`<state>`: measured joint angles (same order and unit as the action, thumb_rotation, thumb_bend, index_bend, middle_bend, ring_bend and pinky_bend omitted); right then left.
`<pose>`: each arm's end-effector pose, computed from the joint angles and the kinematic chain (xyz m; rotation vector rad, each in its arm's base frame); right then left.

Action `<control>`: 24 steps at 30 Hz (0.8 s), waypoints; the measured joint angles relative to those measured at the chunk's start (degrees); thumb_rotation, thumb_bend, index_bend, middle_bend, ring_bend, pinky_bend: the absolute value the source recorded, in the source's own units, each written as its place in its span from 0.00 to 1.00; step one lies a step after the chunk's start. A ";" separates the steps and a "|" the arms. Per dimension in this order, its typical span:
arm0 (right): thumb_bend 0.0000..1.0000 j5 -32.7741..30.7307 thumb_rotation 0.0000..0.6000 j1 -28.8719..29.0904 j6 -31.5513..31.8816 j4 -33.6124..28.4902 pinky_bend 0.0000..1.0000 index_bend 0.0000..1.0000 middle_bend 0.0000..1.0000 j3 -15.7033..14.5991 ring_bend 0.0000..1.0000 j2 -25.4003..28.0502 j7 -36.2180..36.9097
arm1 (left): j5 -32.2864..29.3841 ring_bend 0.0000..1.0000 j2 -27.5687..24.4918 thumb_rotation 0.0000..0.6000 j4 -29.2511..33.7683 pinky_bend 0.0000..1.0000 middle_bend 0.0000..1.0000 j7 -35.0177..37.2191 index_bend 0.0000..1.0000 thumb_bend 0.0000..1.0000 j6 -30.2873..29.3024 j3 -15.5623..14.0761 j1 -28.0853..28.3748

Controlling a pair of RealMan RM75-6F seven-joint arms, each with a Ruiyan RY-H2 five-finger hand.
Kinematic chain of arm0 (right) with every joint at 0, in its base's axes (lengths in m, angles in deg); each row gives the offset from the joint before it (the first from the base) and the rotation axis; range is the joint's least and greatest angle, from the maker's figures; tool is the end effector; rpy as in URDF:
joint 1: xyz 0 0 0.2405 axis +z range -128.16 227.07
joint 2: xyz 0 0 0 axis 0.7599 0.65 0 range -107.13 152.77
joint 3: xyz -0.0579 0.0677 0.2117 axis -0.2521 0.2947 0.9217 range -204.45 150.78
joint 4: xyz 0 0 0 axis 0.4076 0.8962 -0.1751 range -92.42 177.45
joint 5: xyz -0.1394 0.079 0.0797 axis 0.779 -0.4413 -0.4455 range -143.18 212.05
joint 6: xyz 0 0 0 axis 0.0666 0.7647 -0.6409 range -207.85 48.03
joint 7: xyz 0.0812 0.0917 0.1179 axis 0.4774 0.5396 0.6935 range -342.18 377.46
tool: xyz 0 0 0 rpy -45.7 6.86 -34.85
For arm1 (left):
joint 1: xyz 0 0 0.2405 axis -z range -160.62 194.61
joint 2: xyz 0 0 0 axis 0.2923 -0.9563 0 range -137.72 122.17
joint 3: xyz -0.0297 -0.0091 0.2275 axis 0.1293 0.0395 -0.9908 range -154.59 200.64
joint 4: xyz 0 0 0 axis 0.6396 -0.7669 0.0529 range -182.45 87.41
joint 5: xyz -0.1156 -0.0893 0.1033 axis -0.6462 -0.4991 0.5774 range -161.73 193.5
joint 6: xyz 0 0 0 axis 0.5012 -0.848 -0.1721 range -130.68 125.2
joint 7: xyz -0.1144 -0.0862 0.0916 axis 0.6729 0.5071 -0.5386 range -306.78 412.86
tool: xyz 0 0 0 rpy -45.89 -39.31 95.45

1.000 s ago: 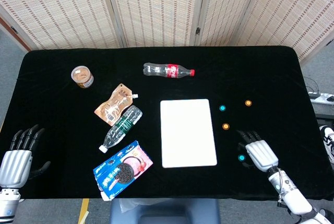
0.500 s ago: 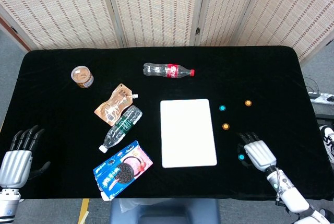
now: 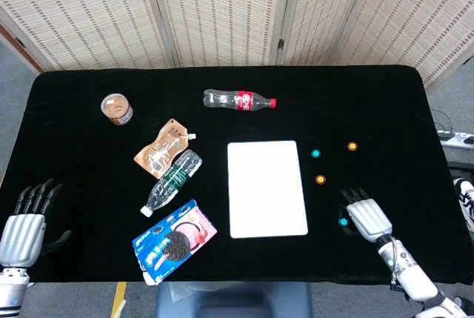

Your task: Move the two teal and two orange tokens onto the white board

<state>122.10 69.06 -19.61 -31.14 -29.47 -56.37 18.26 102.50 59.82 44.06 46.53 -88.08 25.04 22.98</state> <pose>-0.2862 -0.2462 0.0458 1.8601 -1.0171 0.6587 -0.2679 0.2049 0.1571 -1.4349 -0.8430 -0.8712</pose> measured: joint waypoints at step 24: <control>0.36 -1.53 1.00 17.26 -14.28 -12.10 0.00 0.52 0.13 7.17 0.02 -4.05 -6.86 | -0.07 0.06 -0.95 1.00 0.70 0.00 0.05 0.08 0.11 0.25 -1.00 0.01 -0.72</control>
<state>120.57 86.32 -33.88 -43.24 -22.30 -60.42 11.40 102.43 58.86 44.76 46.61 -89.08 25.05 22.26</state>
